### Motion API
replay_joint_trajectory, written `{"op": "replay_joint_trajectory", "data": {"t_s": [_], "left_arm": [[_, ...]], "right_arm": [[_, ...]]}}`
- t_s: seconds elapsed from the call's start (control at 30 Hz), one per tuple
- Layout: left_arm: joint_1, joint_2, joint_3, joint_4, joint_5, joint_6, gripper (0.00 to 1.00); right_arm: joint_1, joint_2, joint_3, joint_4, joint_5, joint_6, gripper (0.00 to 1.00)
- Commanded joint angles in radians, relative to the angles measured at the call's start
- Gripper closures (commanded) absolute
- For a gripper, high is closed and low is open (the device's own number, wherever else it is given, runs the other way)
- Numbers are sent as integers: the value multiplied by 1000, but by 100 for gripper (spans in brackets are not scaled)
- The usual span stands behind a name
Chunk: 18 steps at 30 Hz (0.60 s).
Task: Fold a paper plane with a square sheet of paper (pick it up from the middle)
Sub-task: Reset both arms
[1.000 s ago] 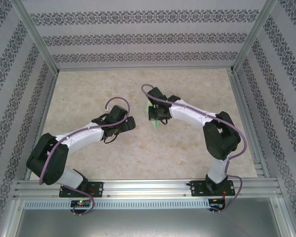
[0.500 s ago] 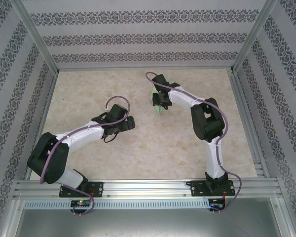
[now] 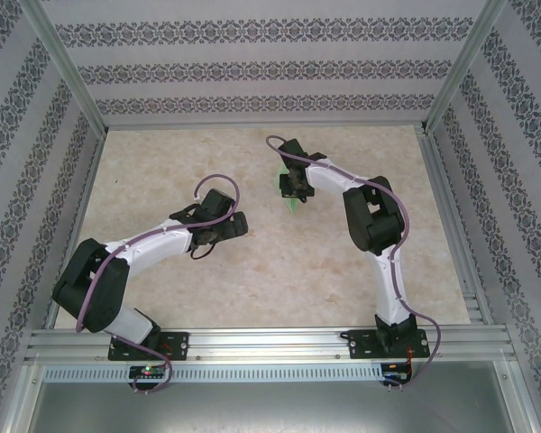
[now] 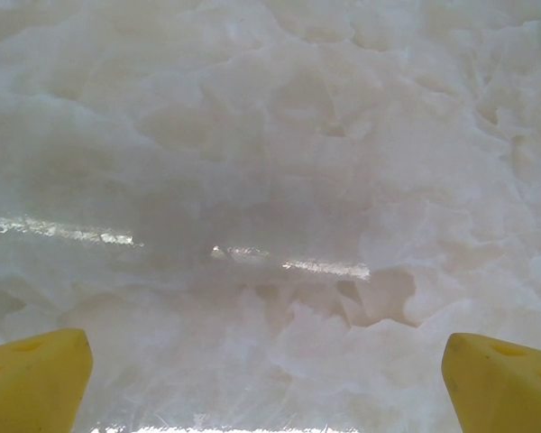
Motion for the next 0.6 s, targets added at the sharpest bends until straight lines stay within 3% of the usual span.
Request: {"op": "replay_joint_trajectory", "data": {"t_s": [0.0,0.1,0.4,0.57], "left_arm": [[14,-8,42,-32,-15,26,0],[18,-24,71,-56,-36,38,0],[103,-106,175,-143,-125,118,0],[203,-197,180,-157,-202,221,0]], "right_arm": [[-5,-6,24,-37,-8,14,79],[-2,-81,26,-54,-9,26,73],[-3,-416,-77,-25,35,53,32],[-17,-662,-254,75,244,-24,9]]}}
